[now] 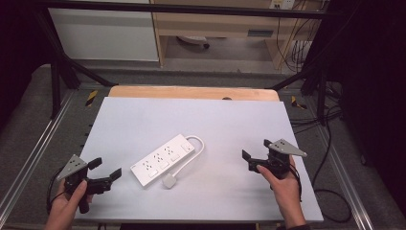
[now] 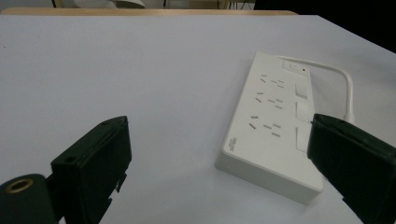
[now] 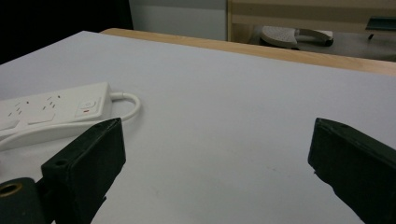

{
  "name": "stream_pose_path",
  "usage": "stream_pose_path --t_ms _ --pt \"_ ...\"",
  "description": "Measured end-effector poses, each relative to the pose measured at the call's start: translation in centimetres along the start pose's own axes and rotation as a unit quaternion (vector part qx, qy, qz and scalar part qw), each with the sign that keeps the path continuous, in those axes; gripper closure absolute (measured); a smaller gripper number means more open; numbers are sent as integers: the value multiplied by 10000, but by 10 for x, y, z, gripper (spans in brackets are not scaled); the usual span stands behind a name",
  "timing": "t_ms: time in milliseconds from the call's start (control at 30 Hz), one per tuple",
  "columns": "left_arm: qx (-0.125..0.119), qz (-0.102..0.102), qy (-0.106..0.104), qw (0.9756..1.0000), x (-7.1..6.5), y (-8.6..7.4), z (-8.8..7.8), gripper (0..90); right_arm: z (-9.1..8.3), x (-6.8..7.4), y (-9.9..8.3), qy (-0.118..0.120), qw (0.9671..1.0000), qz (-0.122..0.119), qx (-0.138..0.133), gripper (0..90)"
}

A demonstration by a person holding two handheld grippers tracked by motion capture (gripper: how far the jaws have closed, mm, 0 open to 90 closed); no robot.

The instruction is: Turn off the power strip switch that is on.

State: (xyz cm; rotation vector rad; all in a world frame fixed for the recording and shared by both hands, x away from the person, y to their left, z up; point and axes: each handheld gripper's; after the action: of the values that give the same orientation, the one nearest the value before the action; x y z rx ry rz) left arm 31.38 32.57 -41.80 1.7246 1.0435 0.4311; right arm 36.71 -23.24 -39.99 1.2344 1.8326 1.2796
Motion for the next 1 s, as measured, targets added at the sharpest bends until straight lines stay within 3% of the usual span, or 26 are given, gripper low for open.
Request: stream_pose_path --t_ms 767,1000 --pt "19 -1 4 10000 0 -1 0 63 24 25 37 297 9994 -176 -102 59" --pt "51 24 -25 10000 0 -1 1 63 32 32 43 273 9993 -238 -59 80"
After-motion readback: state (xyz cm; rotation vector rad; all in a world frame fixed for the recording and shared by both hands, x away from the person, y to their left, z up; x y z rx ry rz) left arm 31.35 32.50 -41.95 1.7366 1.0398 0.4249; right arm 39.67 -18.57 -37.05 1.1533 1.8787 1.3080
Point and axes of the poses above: each handheld gripper's, and its own axes: z roughly forward along the jaws, y roughly out of its top, x roughly to its left, and after that the axes turned 5 degrees about -y, right-handed
